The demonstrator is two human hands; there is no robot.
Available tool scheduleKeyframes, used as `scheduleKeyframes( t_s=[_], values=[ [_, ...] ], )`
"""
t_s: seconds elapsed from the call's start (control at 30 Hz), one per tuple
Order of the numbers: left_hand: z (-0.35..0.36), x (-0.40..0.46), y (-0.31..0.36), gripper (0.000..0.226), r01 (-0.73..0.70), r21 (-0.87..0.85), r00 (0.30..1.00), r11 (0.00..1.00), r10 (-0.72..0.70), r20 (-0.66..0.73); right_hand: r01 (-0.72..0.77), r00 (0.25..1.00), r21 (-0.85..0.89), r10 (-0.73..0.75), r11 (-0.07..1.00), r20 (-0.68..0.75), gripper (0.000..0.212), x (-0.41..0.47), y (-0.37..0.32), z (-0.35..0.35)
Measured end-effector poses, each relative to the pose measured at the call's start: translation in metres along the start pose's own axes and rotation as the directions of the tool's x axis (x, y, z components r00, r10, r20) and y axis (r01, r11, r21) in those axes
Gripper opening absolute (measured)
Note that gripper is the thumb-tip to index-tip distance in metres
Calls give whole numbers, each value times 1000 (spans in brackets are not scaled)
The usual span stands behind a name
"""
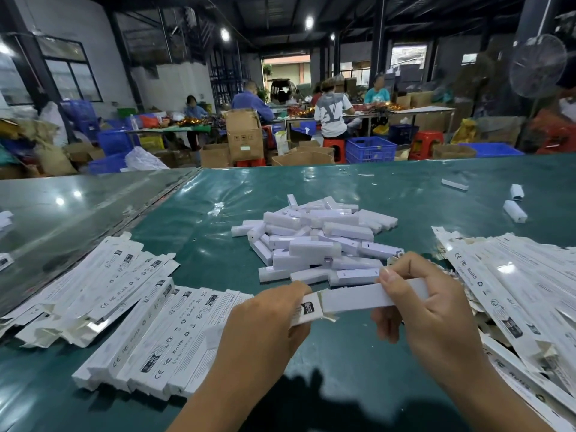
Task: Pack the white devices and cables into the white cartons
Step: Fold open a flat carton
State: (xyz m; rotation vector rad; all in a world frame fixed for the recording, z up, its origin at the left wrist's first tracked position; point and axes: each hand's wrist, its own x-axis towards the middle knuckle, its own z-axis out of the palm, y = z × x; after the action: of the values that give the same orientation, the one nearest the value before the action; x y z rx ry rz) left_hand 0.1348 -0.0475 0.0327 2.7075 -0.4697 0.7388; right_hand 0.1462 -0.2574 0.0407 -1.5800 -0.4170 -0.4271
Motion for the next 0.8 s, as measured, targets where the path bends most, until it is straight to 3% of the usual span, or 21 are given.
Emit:
scheduleKeyframes(
  t_s=[0.23, 0.33, 0.43, 0.53, 0.63, 0.8],
  values=[
    [6, -2, 0, 34, -40, -145, 999, 989, 41, 2, 13, 997, -160, 0, 987, 79, 36, 1, 2, -1],
    [8, -7, 2, 53, -66, -170, 998, 983, 63, -26, -41, 978, -25, 45, 999, 206, 32, -2, 2, 2],
    [6, -7, 7, 46, -73, -229, 997, 971, 72, -15, -119, 954, 104, 85, 987, 289, 29, -4, 1, 1],
    [6, -7, 11, 36, -70, -256, 997, 964, 62, -37, -83, 962, 66, 63, 994, 266, 22, -1, 1, 2],
    [6, -8, 13, 37, -36, -323, 999, 946, 20, -51, -2, 972, -2, 2, 1000, 236, 28, -1, 5, 2],
    [9, -6, 17, 28, -128, -235, 983, 964, 92, -160, 119, 980, -56, -108, 991, 165, 37, -5, 6, 5]
  ],
)
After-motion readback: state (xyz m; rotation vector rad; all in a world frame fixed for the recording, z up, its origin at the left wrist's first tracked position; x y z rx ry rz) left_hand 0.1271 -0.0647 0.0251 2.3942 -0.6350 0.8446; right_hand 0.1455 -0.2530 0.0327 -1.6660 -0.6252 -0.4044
